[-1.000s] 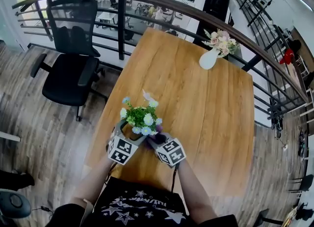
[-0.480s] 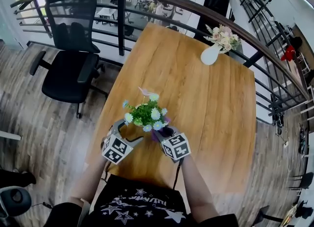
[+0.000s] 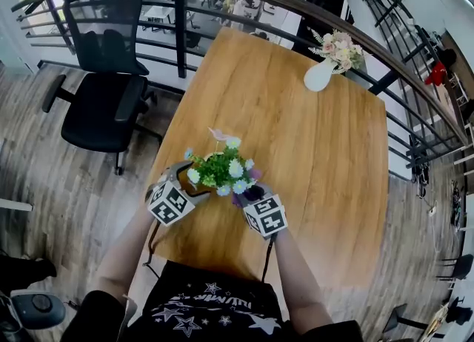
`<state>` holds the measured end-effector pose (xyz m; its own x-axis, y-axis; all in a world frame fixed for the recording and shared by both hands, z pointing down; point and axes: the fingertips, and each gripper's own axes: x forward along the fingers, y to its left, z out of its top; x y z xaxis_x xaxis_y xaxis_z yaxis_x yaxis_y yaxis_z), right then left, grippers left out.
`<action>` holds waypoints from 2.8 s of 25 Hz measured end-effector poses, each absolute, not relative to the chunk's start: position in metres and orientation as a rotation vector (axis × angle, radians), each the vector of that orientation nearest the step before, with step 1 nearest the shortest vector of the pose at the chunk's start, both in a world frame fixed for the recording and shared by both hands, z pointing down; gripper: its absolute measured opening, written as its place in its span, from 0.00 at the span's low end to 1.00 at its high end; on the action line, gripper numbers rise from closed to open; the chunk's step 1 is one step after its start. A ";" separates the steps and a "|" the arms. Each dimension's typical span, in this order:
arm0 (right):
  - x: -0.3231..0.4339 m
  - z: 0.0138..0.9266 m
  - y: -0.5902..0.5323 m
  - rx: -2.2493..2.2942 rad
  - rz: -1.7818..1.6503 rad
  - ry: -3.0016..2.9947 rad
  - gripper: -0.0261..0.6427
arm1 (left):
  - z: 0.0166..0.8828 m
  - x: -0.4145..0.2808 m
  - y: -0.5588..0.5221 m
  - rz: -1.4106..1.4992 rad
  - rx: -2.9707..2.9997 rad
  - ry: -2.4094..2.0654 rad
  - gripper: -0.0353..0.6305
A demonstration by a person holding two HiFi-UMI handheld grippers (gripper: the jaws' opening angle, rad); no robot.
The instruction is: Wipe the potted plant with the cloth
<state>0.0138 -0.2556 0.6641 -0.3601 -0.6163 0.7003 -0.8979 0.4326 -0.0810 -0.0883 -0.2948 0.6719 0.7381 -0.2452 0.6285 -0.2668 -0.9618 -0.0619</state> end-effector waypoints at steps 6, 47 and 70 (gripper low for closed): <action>0.010 0.668 -0.256 1.245 0.614 -2.097 0.17 | 0.676 -0.075 -0.293 1.092 2.935 -0.371 0.70; -0.032 0.667 -0.228 1.077 0.602 -2.167 0.17 | 0.680 -0.075 -0.260 1.130 2.826 -0.539 0.50; -0.015 0.665 -0.230 1.114 0.674 -2.151 0.17 | 0.660 -0.047 -0.340 1.540 3.228 0.757 0.87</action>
<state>-0.0153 -0.2297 0.6648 -0.4546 -0.5284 0.7170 -0.8430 0.5151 -0.1550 -0.0470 -0.3398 0.6602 0.5879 0.1348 0.7976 0.5492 -0.7905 -0.2712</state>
